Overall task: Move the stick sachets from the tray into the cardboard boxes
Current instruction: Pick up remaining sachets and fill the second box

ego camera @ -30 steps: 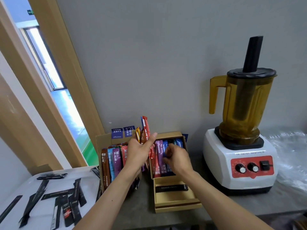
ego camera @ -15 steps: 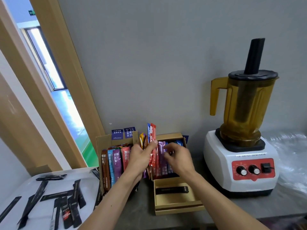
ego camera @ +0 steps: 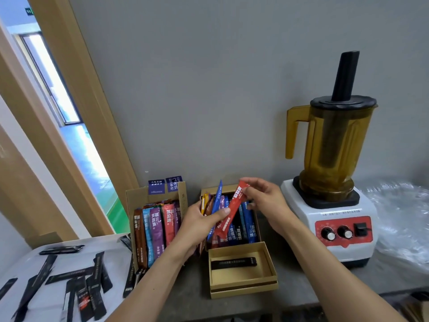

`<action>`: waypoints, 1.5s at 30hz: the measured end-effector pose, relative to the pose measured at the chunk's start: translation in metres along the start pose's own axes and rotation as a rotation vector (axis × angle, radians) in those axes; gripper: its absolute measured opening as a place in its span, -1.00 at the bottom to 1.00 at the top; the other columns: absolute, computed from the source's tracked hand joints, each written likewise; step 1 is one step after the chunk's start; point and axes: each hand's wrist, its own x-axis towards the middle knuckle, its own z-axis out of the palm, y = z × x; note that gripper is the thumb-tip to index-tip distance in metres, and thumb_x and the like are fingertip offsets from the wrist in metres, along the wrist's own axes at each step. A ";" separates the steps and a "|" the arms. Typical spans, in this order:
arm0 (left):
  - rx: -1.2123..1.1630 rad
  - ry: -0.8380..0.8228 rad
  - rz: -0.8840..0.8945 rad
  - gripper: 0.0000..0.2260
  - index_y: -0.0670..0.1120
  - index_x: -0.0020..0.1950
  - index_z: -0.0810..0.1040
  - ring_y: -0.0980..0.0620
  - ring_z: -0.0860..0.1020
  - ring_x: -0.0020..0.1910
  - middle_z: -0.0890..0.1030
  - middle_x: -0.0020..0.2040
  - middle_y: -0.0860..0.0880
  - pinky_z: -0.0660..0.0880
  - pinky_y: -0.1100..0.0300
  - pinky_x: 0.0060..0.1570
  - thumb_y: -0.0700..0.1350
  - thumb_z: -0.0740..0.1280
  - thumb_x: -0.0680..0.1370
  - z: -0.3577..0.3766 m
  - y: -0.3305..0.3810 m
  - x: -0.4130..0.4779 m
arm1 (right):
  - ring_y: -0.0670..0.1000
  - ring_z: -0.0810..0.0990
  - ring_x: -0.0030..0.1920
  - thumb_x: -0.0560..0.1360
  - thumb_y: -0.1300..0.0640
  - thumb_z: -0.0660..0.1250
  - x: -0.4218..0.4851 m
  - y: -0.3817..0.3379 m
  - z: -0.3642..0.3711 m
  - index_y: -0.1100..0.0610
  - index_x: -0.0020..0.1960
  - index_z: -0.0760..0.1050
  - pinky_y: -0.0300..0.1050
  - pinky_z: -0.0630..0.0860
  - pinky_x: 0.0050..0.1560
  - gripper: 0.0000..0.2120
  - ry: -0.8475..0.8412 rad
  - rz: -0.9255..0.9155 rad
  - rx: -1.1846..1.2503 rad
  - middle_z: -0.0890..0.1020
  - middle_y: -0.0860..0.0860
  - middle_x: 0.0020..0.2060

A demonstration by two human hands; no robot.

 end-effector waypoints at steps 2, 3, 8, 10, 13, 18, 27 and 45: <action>-0.047 0.003 -0.059 -0.60 -0.06 0.26 0.56 0.02 0.77 -0.06 0.78 -0.02 -0.06 0.67 0.20 -0.16 0.03 0.55 0.50 0.000 0.000 -0.001 | 0.01 0.70 0.16 0.65 0.12 0.35 0.000 0.002 -0.004 -0.03 0.26 0.61 -0.18 0.67 -0.12 -0.80 0.010 0.004 0.026 0.70 0.03 0.11; -0.074 0.007 -0.078 -0.61 -0.08 0.24 0.56 0.00 0.77 -0.07 0.78 -0.04 -0.07 0.67 0.18 -0.16 0.02 0.55 0.50 0.000 0.000 -0.002 | 0.01 0.70 0.18 0.65 0.12 0.35 0.000 0.003 -0.006 -0.04 0.26 0.60 -0.17 0.68 -0.12 -0.79 0.018 0.005 0.036 0.69 0.03 0.13; -0.083 0.022 -0.079 -0.63 -0.07 0.17 0.57 0.03 0.77 -0.07 0.78 -0.06 -0.05 0.65 0.16 -0.12 -0.05 0.60 0.45 -0.001 0.003 -0.005 | 0.03 0.70 0.16 0.67 0.13 0.33 0.000 0.007 -0.010 -0.05 0.28 0.55 -0.17 0.67 -0.16 -0.79 0.103 0.007 0.035 0.67 0.03 0.14; -0.065 0.045 -0.055 -0.63 -0.10 0.18 0.58 0.07 0.76 -0.09 0.78 -0.06 -0.06 0.64 0.18 -0.13 -0.11 0.61 0.44 -0.003 0.004 -0.004 | 0.02 0.70 0.13 0.68 0.13 0.31 -0.001 0.006 -0.010 -0.05 0.26 0.50 -0.16 0.68 -0.15 -0.81 0.141 -0.005 0.009 0.66 0.01 0.13; -0.113 0.147 0.000 -0.74 -0.15 0.10 0.60 0.04 0.77 -0.15 0.77 -0.06 -0.12 0.65 0.19 -0.23 -0.13 0.57 0.50 -0.002 0.009 -0.001 | 0.02 0.69 0.14 0.67 0.13 0.33 -0.001 0.007 -0.012 -0.02 0.14 0.50 -0.10 0.71 -0.11 -0.91 0.125 -0.024 -0.109 0.66 -0.01 0.11; -0.086 0.266 0.084 -0.73 -0.14 0.04 0.63 -0.06 0.77 -0.14 0.77 -0.07 -0.12 0.72 -0.07 -0.02 -0.05 0.60 0.48 0.011 0.015 0.016 | -0.06 0.74 0.03 0.55 0.05 0.50 -0.005 0.011 -0.009 0.03 -0.04 0.58 -0.08 0.71 -0.06 -0.89 -0.126 -0.054 -0.536 0.72 -0.05 -0.03; -0.083 0.280 0.075 -0.75 -0.13 0.06 0.64 -0.05 0.76 -0.13 0.75 -0.08 -0.11 0.70 0.03 -0.10 -0.10 0.60 0.48 0.026 0.009 0.035 | -0.10 0.74 0.05 0.53 0.09 0.53 -0.003 0.025 -0.004 0.09 0.07 0.54 -0.14 0.71 -0.05 -0.78 -0.172 -0.036 -0.414 0.74 -0.03 -0.02; -0.266 0.195 -0.055 -0.73 -0.09 -0.01 0.62 -0.05 0.77 -0.06 0.79 -0.08 -0.09 0.68 0.07 -0.06 0.12 0.45 0.59 0.022 -0.001 0.025 | -0.06 0.70 0.00 0.57 -0.05 0.46 -0.003 0.061 -0.002 0.01 0.08 0.58 -0.15 0.64 -0.06 -0.83 0.159 -0.214 -1.071 0.71 -0.08 0.03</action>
